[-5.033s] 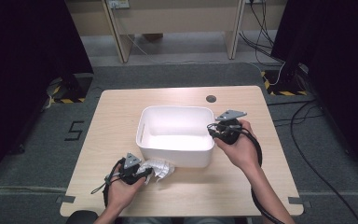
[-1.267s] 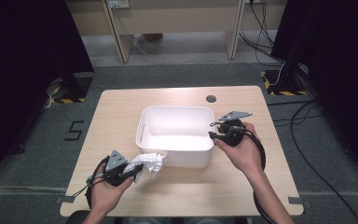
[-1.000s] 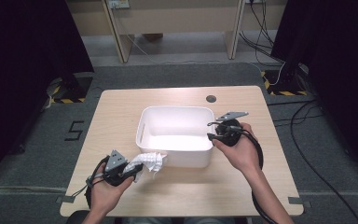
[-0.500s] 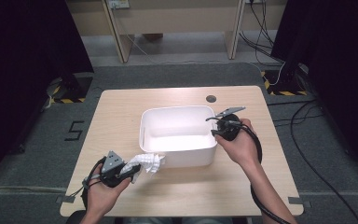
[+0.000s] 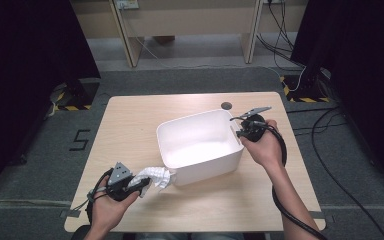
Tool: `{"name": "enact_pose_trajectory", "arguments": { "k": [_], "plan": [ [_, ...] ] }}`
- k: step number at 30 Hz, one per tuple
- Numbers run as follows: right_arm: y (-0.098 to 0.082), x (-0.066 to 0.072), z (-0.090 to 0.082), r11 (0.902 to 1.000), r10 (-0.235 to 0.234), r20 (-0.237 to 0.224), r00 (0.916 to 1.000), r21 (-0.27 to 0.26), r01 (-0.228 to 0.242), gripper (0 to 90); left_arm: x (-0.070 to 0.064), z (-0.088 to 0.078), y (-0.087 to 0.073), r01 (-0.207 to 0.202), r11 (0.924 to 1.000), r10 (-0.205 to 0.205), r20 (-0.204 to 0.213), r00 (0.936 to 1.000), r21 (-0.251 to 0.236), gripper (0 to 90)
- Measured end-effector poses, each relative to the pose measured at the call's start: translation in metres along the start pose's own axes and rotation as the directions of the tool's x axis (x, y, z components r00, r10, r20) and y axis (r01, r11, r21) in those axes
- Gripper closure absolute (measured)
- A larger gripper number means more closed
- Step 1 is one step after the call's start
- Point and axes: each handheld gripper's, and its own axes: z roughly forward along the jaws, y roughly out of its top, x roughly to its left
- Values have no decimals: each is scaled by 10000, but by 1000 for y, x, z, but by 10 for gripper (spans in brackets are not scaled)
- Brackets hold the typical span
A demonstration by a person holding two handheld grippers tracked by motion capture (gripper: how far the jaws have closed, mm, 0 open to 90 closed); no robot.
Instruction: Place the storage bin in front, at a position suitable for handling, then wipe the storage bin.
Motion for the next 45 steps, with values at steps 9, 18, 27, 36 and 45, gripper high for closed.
{"name": "enact_pose_trajectory", "arguments": {
  "k": [9,18,27,36,45],
  "plan": [
    [1,-1,1,10000,25,22,10000,-33,-24,802,1,-10,-4,213,9994,-217,-175,9996,-269,723],
    [-6,-1,-13,9977,498,-210,9985,-444,-507,650,11,2,-6,353,9994,-351,-337,9988,66,724],
    [-16,-4,-20,9939,932,-465,9946,-542,-957,644,10,6,-3,187,9998,-185,-351,9992,65,725],
    [-11,5,-9,9966,827,-339,9960,85,-825,702,9,4,-1,123,9999,-125,-325,9994,-47,724],
    [-10,2,1,9991,145,-234,9996,403,-136,781,9,6,3,31,10000,-32,-341,9994,-28,724]
  ]
}}
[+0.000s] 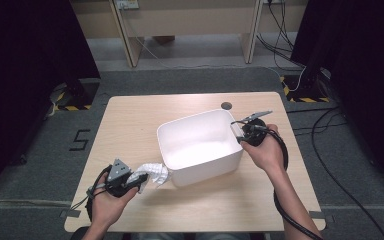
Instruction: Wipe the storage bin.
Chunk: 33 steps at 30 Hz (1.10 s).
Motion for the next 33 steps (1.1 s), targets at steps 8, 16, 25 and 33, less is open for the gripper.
{"name": "enact_pose_trajectory", "arguments": {
  "k": [8,16,25,33],
  "plan": [
    [3,-10,8,9996,-288,-369,9989,-53,286,837,-4,2,2,-76,10000,76,135,9999,10,724],
    [9,-19,13,9969,-786,-389,9961,-55,785,849,-5,6,5,-146,9999,145,160,9998,42,724],
    [6,-16,-7,9966,-345,-462,9983,-765,309,667,-5,8,6,-143,9999,142,150,9998,67,724],
    [0,-16,-38,9940,-180,-339,9993,-1088,142,703,-4,9,6,-98,9999,97,161,9998,53,724]
  ]
}}
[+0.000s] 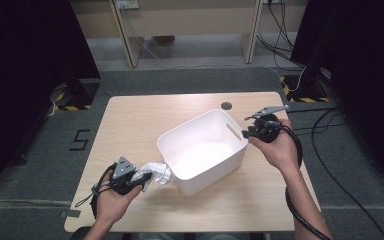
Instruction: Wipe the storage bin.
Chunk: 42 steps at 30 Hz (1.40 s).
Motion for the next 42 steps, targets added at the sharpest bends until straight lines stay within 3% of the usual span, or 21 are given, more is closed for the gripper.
{"name": "enact_pose_trajectory", "arguments": {
  "k": [11,24,42],
  "plan": [
    [-19,4,-16,9996,-44,182,9998,288,39,859,3,1,0,4,10000,-4,-56,10000,57,726],
    [-44,7,-3,9938,258,-60,9996,1083,-250,870,18,10,-6,187,9994,-174,-463,9988,294,732],
    [-38,12,5,9938,163,-191,9997,1104,-141,874,12,10,-8,42,9995,-33,-295,9996,311,731]
  ]
}}
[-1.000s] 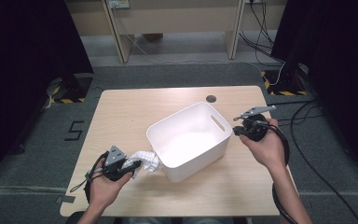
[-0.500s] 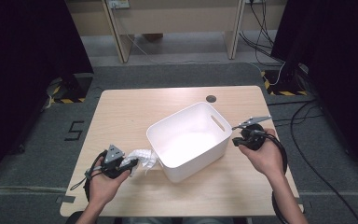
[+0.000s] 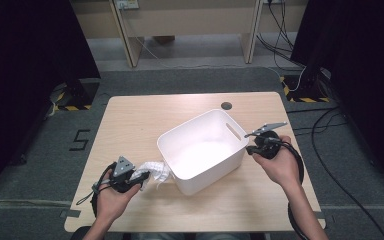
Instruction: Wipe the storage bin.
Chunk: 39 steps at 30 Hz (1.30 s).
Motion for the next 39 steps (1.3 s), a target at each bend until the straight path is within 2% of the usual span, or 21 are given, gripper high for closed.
{"name": "enact_pose_trajectory", "arguments": {
  "k": [14,16,28,39],
  "plan": [
    [14,-13,13,9997,254,132,9996,4,-254,876,-2,2,0,-116,9999,115,127,9999,32,730],
    [17,-14,15,9999,167,177,9997,-25,-167,879,-2,2,0,-128,9999,127,136,9998,46,729],
    [34,-16,29,9999,130,411,9991,-4,-130,900,-2,1,-1,-111,9999,111,125,9999,18,729],
    [47,-17,40,9994,215,616,9979,-270,-199,900,-2,1,-1,-138,9999,138,108,9998,-2,729]
  ]
}}
